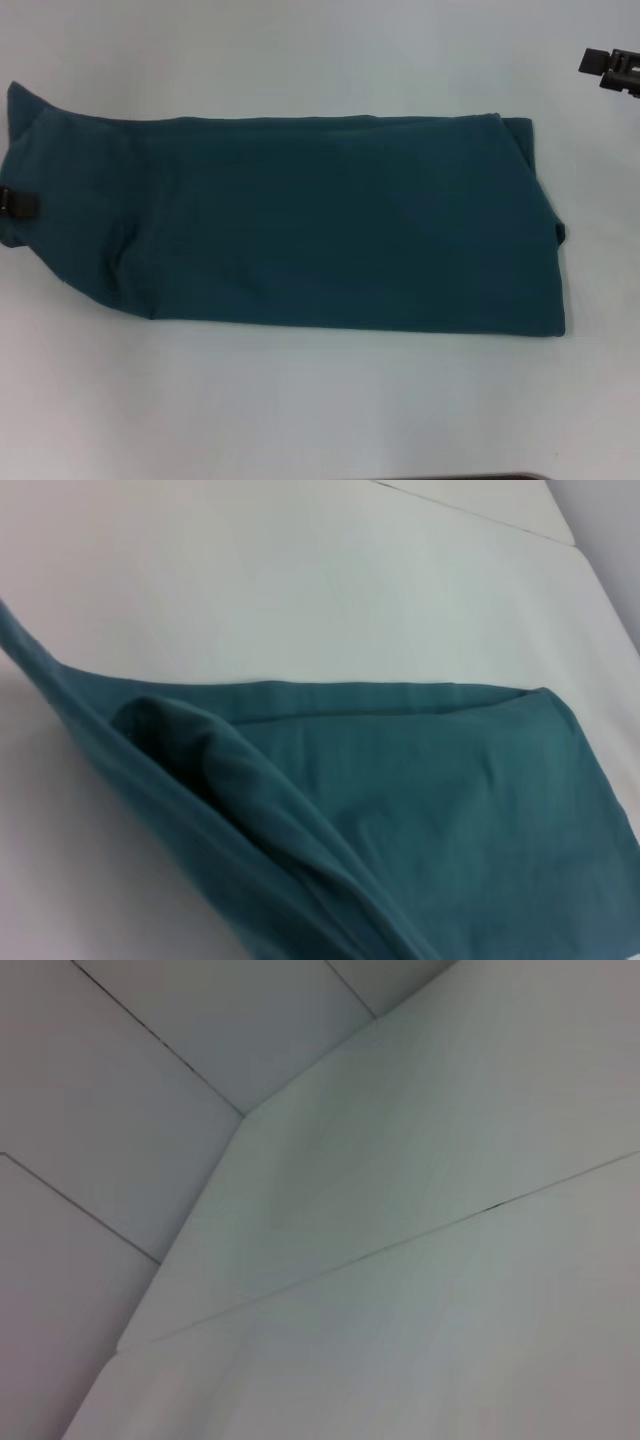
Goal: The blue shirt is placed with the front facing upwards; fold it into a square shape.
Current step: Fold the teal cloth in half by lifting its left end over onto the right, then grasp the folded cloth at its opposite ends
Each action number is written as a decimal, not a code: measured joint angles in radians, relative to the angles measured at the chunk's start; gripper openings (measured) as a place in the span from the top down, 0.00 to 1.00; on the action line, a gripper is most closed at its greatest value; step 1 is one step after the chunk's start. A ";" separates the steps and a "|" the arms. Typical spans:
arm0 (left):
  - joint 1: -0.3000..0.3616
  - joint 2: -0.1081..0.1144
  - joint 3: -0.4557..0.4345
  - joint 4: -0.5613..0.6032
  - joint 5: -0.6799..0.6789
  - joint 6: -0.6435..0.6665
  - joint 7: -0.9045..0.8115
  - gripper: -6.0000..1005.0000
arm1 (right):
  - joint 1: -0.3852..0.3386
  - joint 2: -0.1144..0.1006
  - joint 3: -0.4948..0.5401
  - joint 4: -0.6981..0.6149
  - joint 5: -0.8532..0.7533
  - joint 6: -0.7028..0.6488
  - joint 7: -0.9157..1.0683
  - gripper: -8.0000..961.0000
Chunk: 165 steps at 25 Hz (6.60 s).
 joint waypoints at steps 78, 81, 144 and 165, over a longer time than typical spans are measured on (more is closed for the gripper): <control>-0.313 -0.201 0.260 -0.033 -0.364 0.116 0.134 0.95 | 0.077 0.033 -0.095 -0.118 0.006 -0.081 -0.065 0.20; -0.337 -0.225 0.265 -0.032 -0.364 0.102 0.128 0.94 | 0.077 0.032 -0.095 -0.118 0.006 -0.081 -0.071 0.20; 0.002 -0.166 0.465 0.209 -0.502 -0.300 0.152 0.08 | 0.052 -0.005 -0.092 -0.046 0.003 -0.051 -0.054 0.21; -0.025 -0.172 0.435 0.315 -0.400 -0.413 -0.067 0.08 | 0.028 -0.023 -0.115 -0.028 -0.004 -0.022 -0.025 0.21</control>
